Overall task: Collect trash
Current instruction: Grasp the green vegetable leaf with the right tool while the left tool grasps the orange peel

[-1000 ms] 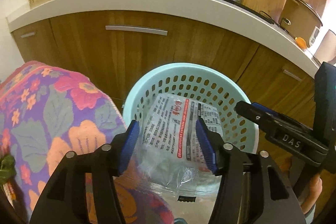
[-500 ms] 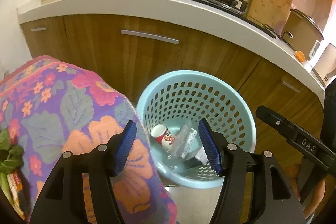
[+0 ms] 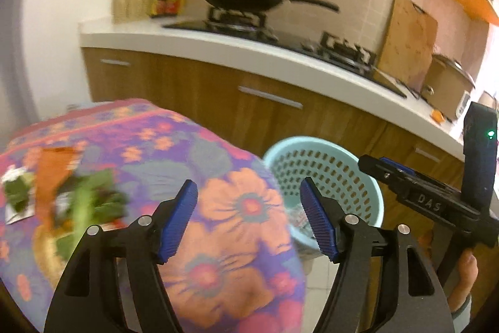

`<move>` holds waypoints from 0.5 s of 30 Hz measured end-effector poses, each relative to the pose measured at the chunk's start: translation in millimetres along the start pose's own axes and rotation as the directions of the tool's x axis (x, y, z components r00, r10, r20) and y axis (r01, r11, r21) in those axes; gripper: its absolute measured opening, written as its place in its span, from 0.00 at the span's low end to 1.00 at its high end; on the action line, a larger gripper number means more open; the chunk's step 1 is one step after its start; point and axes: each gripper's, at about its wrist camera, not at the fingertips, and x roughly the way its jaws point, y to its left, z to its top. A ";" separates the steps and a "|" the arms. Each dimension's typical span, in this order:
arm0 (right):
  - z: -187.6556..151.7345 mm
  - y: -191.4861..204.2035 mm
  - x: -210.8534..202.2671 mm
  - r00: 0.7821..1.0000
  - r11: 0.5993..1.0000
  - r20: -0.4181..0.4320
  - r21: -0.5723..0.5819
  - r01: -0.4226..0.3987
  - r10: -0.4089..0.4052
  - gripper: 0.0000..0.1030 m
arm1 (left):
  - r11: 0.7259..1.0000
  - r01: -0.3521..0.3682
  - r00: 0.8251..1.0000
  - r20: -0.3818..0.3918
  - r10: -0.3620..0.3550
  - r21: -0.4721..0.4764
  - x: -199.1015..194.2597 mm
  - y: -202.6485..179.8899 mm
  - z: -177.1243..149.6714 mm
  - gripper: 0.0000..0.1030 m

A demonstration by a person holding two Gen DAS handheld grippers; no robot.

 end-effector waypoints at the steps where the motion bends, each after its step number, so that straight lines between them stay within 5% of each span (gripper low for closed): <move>1: -1.2 15.2 0.9 1.000 0.999 0.002 -0.034 -0.010 0.010 0.53 | 1.000 -0.011 1.000 0.017 0.012 -0.016 -11.8 10.3 -1.8 0.65; 10: -25.5 125.2 11.2 0.986 0.954 -0.017 -0.251 -0.166 0.167 0.53 | 0.971 -0.157 0.981 0.086 0.174 -0.178 -87.3 101.2 -26.6 0.65; 15: -38.8 171.0 25.5 0.965 0.921 -0.062 -0.289 -0.260 0.253 0.51 | 0.937 -0.204 0.974 0.040 0.225 -0.284 -101.0 155.9 -47.6 0.63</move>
